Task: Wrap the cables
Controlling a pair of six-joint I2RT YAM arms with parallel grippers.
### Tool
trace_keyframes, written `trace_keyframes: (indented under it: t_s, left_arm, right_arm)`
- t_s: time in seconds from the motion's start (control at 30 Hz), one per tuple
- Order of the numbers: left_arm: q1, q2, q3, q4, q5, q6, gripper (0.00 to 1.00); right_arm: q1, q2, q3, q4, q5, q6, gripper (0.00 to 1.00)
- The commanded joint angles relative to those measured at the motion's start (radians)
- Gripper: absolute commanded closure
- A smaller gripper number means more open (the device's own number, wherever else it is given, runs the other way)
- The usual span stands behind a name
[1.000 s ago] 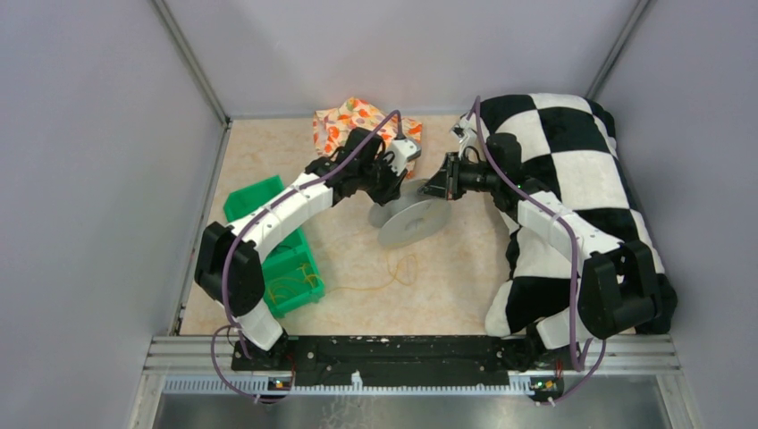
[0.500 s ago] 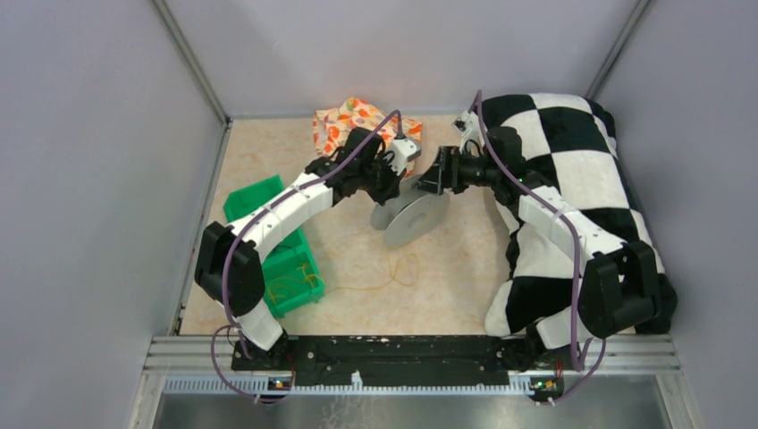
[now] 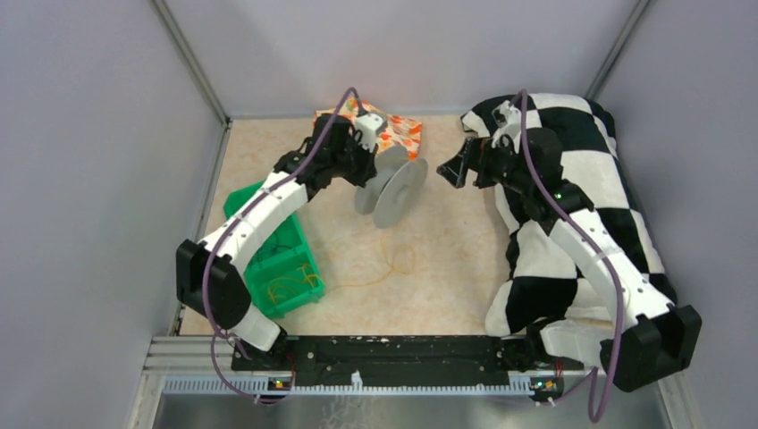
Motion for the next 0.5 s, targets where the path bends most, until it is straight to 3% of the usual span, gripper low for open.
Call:
trace_keyframes:
  t_s: [0.0, 0.1, 0.3, 0.47]
  left_arm:
    - [0.048, -0.144, 0.091, 0.064, -0.037, -0.139, 1.0]
    - [0.055, -0.19, 0.118, 0.061, -0.097, -0.191, 1.0]
    - [0.056, -0.262, 0.16, 0.069, -0.177, -0.274, 1.0]
    - [0.056, -0.282, 0.202, 0.032, -0.189, -0.307, 1.0]
  right_arm:
    - [0.0, -0.076, -0.117, 0.08, 0.022, 0.006, 0.01]
    - [0.053, -0.091, -0.222, 0.177, 0.038, 0.048, 0.01]
    - [0.28, -0.01, -0.309, 0.39, 0.153, 0.077, 0.01]
    - [0.388, 0.07, -0.411, 0.696, 0.19, 0.064, 0.04]
